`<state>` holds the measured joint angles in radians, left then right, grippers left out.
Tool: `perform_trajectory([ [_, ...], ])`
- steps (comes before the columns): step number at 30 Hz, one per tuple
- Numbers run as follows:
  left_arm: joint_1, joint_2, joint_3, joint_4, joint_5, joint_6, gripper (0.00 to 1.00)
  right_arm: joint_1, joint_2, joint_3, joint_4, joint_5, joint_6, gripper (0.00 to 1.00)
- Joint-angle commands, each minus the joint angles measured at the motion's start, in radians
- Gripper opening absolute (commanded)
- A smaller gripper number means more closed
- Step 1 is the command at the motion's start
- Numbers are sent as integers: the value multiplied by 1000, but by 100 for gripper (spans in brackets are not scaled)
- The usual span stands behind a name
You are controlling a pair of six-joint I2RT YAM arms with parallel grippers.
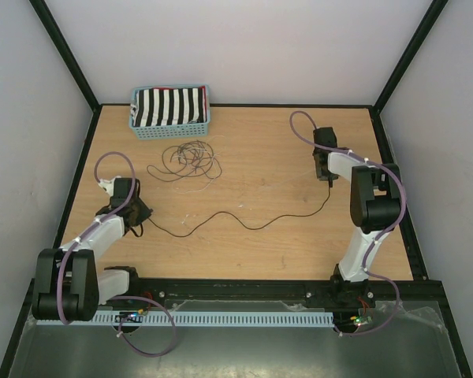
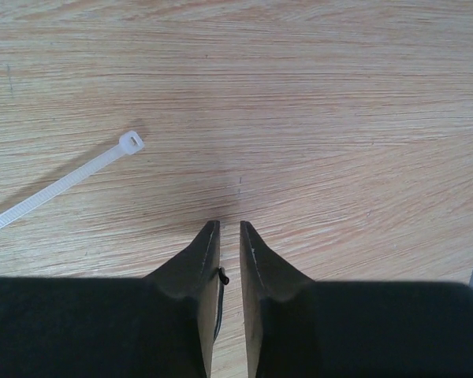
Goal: Zip-tie the wires
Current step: Straighten the cable at the center of the board.
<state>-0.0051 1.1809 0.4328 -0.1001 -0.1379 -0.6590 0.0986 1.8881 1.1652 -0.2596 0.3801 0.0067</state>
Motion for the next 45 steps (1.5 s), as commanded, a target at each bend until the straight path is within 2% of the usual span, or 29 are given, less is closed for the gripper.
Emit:
perform_trajectory([
  [1, 5, 15, 2, -22, -17, -2, 14, -13, 21, -19, -23, -41, 32, 28],
  [4, 5, 11, -2, -23, -17, -5, 18, -16, 18, -19, -23, -47, 34, 30],
  [8, 5, 1, 0, -28, -18, -9, 29, -16, 0, -14, -26, -74, 40, 38],
  [12, 6, -12, 4, -31, -19, -14, 32, -15, -33, -8, -36, -157, 65, 42],
  [15, 6, -18, 11, -33, -18, -17, 35, -16, -48, -2, -42, -218, 82, 48],
  [19, 12, -35, 32, -45, -21, -17, 46, -15, -69, -1, -44, -295, 91, 60],
  [25, 67, -104, 83, -78, 7, -5, 61, -16, -120, 11, -41, -419, 95, 70],
  [31, 131, -128, 156, -93, 69, 14, 71, -15, -168, 18, -37, -503, 105, 79],
  [36, 146, -50, 275, -106, 97, 61, 75, -16, -205, 7, -14, -600, 111, 84],
  [40, 146, 67, 386, -115, 163, 119, 75, -16, -238, -3, 5, -670, 124, 84],
  [45, 141, 251, 550, -180, 252, 226, 75, -15, -276, -25, 11, -681, 118, 85],
])
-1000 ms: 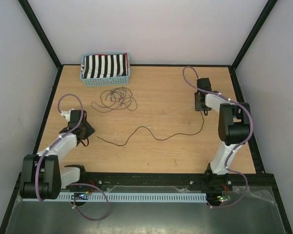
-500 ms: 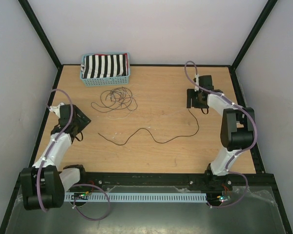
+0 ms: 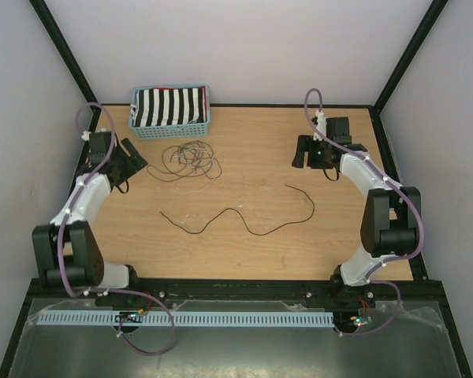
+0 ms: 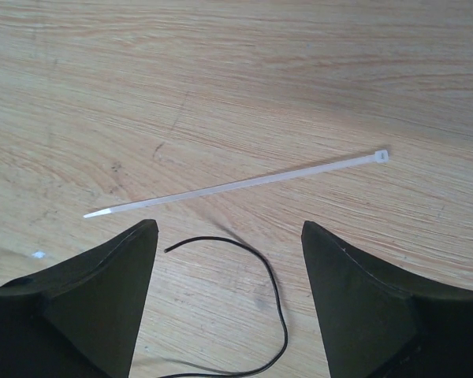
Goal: Zip-tie the wires
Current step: Straighten the cable at the center of the board, then pick up the cable at the center of the board.
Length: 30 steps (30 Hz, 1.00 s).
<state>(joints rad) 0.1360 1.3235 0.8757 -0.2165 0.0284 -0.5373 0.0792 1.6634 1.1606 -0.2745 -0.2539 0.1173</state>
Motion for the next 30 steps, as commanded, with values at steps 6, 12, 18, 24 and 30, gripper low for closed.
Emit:
perform_trajectory([
  [6, -14, 234, 199, -113, 109, 126, 74, 4, -66, -32, 27, -57, 9, 85],
  [12, -78, 291, 224, -101, 111, 113, 65, 4, -68, -33, 30, -53, 11, 85],
  [18, -114, 362, 262, -87, 79, 75, 62, 4, -77, -36, 30, -55, 9, 85],
  [24, -118, 422, 275, -42, 62, 45, 52, 4, -84, -43, 34, -66, 10, 85],
  [30, -135, 445, 272, 35, 66, 48, 38, 4, -101, -59, 54, -133, 18, 84],
])
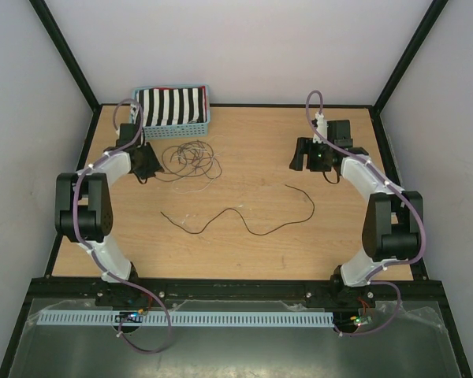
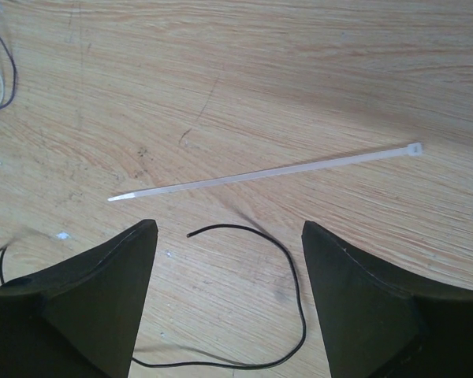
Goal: Zip-tie the wires
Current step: Pick up the cable at the center of the board.
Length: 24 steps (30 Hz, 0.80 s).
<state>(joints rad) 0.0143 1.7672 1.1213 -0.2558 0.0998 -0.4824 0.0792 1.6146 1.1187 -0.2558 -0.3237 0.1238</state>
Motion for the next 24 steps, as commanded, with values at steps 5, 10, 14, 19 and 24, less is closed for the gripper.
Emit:
perform_trajectory([
  [5, -26, -59, 33, 86, 5, 5, 5, 4, -79, -31, 36, -87, 8, 82],
  [10, -46, -177, 108, 19, 42, 54, 0, 5, -91, -35, 40, -95, 12, 81],
  [14, -73, -271, 204, -36, 32, 86, 0, 8, -105, -54, 91, -189, 39, 81],
  [19, -102, -367, 309, -55, 27, 130, 0, 23, -144, -126, 266, -320, 148, 90],
  [24, -131, -459, 327, -4, 80, 159, 0, 38, -212, -241, 589, -446, 381, 99],
])
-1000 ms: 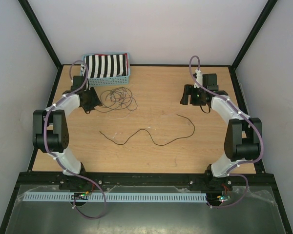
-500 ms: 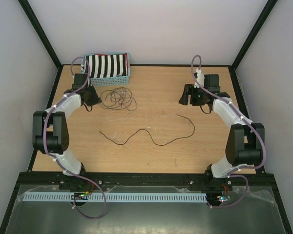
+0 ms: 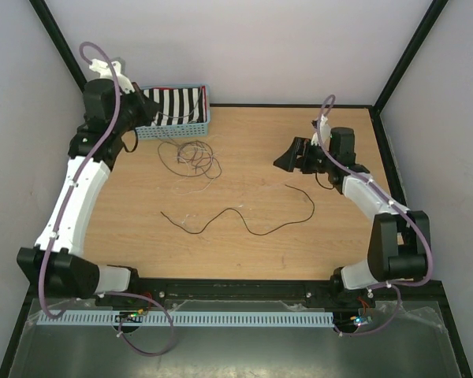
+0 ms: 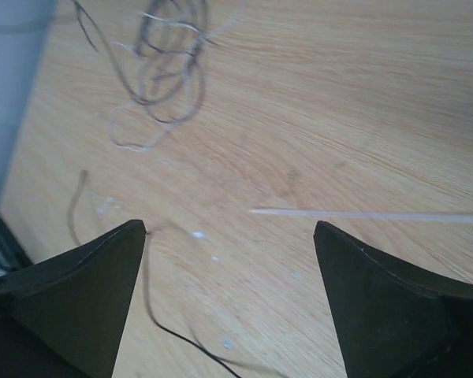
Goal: Zip-tie the wires
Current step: Pick up the cable at the center of the board.
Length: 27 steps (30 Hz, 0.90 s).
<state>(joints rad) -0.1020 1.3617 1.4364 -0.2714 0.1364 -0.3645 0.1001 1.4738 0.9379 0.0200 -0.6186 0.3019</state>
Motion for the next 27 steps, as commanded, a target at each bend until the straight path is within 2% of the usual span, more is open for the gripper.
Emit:
perform_trajectory([
  [1, -18, -72, 3, 18, 49, 39, 0, 33, -81, -77, 392, -167, 246, 99],
  [6, -23, -155, -83, 67, 64, -25, 0, 157, -86, -131, 777, -156, 531, 99],
  [13, -41, -191, -154, 108, 92, -73, 0, 319, -24, -162, 1155, 84, 827, 99],
  [18, -55, -199, -172, 117, 119, -97, 0, 396, 91, -54, 1179, 130, 906, 99],
  [23, -62, -226, -191, 122, 124, -108, 0, 419, 203, 73, 1065, 149, 922, 93],
  [27, -68, -233, -203, 124, 139, -117, 0, 429, 279, 144, 1104, 142, 956, 91],
])
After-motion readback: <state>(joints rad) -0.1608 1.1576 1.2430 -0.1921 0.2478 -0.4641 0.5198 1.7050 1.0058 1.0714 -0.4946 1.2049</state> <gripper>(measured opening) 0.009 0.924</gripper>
